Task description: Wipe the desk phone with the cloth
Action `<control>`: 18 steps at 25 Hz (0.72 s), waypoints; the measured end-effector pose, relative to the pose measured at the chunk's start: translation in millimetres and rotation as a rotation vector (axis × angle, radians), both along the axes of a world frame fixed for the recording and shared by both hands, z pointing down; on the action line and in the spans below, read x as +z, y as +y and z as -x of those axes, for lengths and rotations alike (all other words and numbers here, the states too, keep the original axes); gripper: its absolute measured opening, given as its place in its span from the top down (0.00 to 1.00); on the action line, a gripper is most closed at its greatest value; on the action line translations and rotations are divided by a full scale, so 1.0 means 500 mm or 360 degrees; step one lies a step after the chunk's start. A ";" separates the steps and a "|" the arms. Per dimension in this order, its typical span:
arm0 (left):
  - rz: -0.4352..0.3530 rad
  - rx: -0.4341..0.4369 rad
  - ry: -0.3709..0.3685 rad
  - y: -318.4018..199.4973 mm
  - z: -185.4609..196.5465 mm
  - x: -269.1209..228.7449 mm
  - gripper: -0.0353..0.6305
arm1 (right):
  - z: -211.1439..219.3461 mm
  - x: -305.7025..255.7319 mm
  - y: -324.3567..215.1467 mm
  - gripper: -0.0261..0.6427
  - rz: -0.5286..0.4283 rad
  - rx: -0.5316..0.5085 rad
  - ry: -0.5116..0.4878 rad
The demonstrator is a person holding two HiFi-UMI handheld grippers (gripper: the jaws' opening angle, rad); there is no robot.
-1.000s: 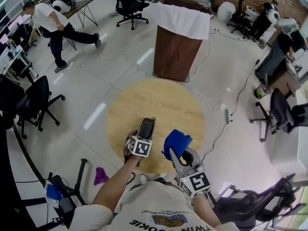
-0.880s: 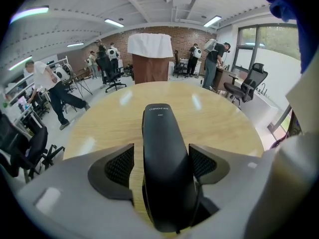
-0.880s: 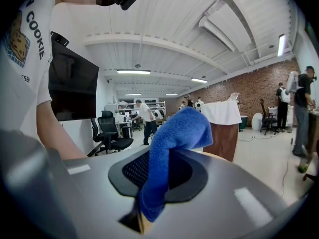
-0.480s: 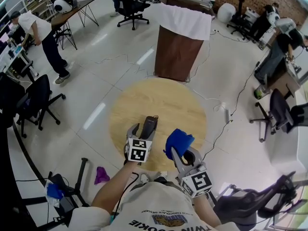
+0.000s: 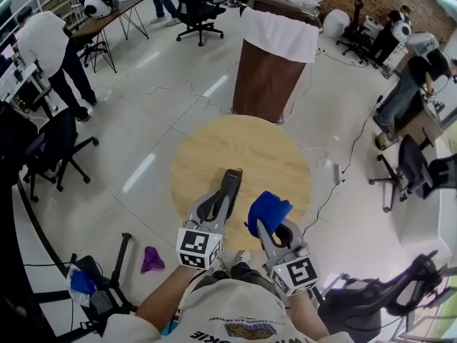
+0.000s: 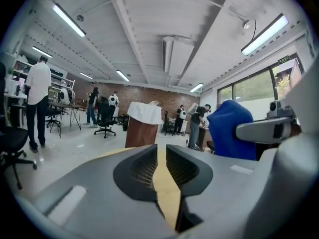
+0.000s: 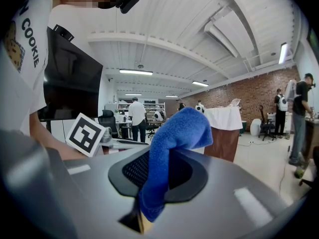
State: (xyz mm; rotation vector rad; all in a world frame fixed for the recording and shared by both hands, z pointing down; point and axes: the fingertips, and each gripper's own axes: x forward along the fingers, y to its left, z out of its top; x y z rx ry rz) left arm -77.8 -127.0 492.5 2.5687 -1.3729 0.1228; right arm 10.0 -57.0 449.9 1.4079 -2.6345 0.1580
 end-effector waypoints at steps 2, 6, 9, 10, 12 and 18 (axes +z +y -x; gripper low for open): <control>-0.0038 -0.0005 0.0026 0.020 0.010 -0.025 0.90 | 0.010 -0.009 0.005 0.87 -0.0018 -0.0011 -0.0001; -0.0056 -0.0034 0.0089 0.060 0.030 -0.056 0.94 | 0.030 -0.025 0.018 0.87 -0.0045 -0.0053 -0.0009; -0.0028 -0.0040 0.0167 0.091 0.028 -0.073 0.94 | 0.034 -0.036 0.033 0.87 -0.0067 -0.0079 -0.0015; -0.0036 -0.0039 0.0178 0.101 0.025 -0.082 0.94 | 0.036 -0.040 0.038 0.87 -0.0077 -0.0093 -0.0017; -0.0069 -0.0038 0.0186 0.120 0.020 -0.104 0.94 | 0.041 -0.046 0.049 0.87 -0.0095 -0.0127 -0.0016; -0.0149 -0.0066 0.0176 0.169 -0.006 -0.151 0.94 | 0.034 -0.069 0.087 0.87 -0.0142 -0.0190 -0.0013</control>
